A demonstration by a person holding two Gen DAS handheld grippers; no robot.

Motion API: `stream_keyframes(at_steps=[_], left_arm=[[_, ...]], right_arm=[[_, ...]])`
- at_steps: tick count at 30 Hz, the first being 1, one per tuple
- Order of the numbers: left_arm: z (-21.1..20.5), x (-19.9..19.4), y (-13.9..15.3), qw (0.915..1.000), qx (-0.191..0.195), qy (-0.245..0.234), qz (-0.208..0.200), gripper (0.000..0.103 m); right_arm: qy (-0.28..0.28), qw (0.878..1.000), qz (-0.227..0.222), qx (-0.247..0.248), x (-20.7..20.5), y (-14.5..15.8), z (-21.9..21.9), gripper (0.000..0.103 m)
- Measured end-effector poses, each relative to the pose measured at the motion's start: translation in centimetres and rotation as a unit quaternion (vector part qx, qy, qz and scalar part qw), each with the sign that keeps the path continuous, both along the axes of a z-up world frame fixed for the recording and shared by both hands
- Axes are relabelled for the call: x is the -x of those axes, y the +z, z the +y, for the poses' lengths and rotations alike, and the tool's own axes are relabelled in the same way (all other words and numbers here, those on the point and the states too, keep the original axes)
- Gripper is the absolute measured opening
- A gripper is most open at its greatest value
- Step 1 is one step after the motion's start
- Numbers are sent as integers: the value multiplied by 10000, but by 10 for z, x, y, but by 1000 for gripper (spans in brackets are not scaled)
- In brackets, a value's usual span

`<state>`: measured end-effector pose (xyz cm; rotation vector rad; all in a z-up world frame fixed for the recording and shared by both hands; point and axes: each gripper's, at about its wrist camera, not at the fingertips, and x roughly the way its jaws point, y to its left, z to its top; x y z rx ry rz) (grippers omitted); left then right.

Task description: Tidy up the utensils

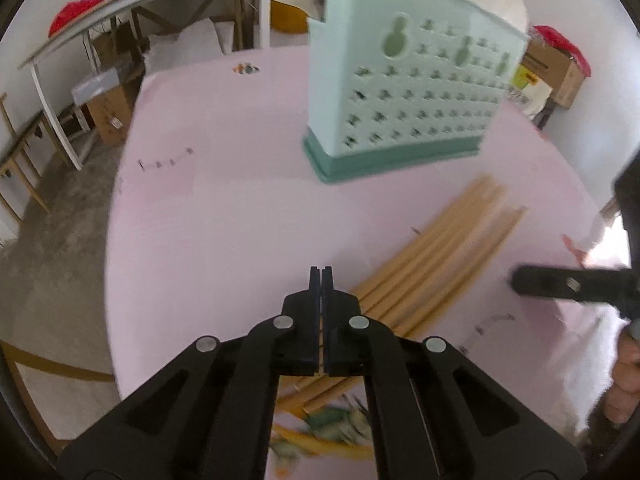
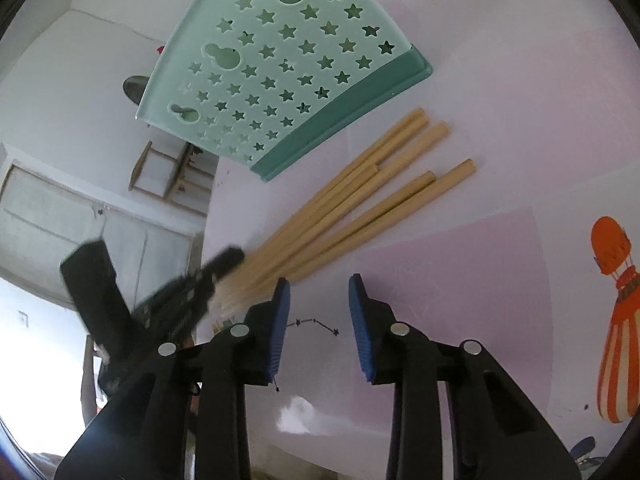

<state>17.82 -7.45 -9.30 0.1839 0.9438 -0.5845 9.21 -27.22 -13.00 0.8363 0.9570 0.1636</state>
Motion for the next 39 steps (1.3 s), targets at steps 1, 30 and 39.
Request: stream_keyframes(at_steps=[1, 30, 39], left_arm=[[1, 6, 0, 9999, 94, -35, 118, 0], [-19, 88, -1, 9897, 966, -359, 997, 9], [-21, 72, 11, 9909, 1185, -280, 569, 34]], right_arm=[[-10, 10000, 9, -11, -1, -1, 1, 30], [71, 9914, 53, 1308, -2, 9, 8, 6], [-131, 9851, 92, 1711, 3, 14, -9, 6]])
